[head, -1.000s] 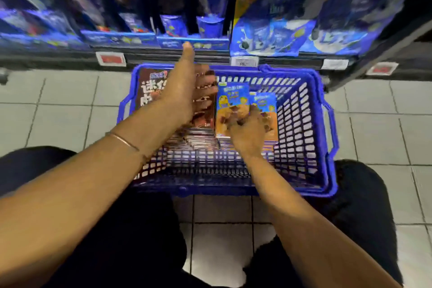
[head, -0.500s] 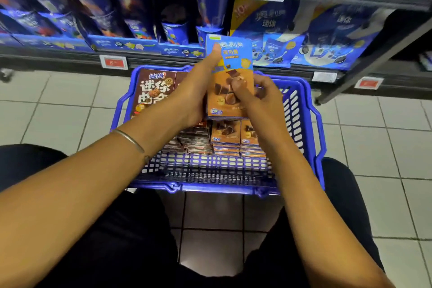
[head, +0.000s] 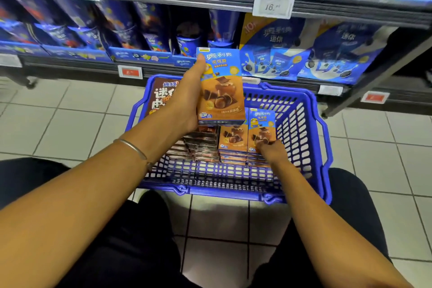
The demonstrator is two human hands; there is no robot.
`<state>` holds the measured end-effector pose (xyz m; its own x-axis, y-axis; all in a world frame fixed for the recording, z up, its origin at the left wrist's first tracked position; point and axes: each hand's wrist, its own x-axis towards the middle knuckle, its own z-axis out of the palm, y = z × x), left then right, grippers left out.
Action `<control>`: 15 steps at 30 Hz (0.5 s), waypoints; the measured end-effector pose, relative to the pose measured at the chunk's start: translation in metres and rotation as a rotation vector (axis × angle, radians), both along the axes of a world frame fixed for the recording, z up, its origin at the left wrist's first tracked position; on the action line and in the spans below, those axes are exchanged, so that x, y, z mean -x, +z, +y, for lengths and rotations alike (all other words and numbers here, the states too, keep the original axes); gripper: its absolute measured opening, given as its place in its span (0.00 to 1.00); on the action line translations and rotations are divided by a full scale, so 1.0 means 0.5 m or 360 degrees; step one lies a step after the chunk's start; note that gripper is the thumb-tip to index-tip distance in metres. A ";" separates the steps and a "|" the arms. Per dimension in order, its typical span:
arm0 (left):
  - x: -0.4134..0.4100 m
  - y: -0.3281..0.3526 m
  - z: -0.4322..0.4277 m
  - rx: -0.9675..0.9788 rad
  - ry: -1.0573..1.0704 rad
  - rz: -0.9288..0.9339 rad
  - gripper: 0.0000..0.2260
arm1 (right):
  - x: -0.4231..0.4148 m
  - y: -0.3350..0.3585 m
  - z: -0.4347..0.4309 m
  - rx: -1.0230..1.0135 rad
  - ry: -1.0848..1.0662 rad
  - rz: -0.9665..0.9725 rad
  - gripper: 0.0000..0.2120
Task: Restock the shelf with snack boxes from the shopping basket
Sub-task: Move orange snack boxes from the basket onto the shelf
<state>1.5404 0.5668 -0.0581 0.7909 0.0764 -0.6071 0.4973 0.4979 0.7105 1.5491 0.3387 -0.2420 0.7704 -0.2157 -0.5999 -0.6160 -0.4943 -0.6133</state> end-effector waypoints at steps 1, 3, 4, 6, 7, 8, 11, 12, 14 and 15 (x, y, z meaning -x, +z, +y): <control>-0.001 0.002 -0.001 -0.0002 0.0005 0.0002 0.24 | 0.002 -0.008 -0.001 0.0047 0.0025 -0.0028 0.12; -0.004 0.005 -0.004 -0.0014 0.0024 0.0003 0.24 | 0.000 -0.014 -0.001 0.0269 0.0109 -0.0110 0.16; -0.006 0.005 -0.004 -0.0017 0.0032 0.0004 0.24 | -0.002 -0.011 0.000 0.0380 0.0128 -0.0142 0.20; -0.012 0.008 -0.007 -0.0020 0.0037 0.0011 0.24 | 0.000 0.000 0.002 0.0382 0.0024 -0.0242 0.22; -0.016 0.009 -0.009 -0.0033 0.0041 0.0019 0.24 | 0.001 0.004 0.001 0.0305 -0.0048 -0.0296 0.22; -0.020 0.010 -0.010 -0.0050 0.0045 0.0022 0.24 | 0.001 0.009 0.001 0.0211 -0.0120 -0.0349 0.21; -0.028 0.014 -0.016 -0.0096 0.0053 0.0030 0.25 | 0.002 0.041 0.003 -0.0088 -0.0394 -0.0503 0.18; -0.029 0.015 -0.018 -0.0098 0.0060 0.0033 0.25 | 0.003 0.058 0.006 -0.0196 -0.0497 -0.0555 0.16; -0.031 0.016 -0.021 -0.0097 0.0085 0.0034 0.26 | 0.010 0.101 0.014 -0.0424 -0.0652 -0.0670 0.14; -0.031 0.017 -0.022 -0.0098 0.0101 0.0037 0.26 | 0.014 0.124 0.020 -0.0551 -0.0702 -0.0718 0.13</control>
<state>1.5559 0.5558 -0.0498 0.7691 0.1636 -0.6178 0.4828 0.4846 0.7294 1.5418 0.3485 -0.1799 0.8442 -0.4192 -0.3340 -0.3631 0.0110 -0.9317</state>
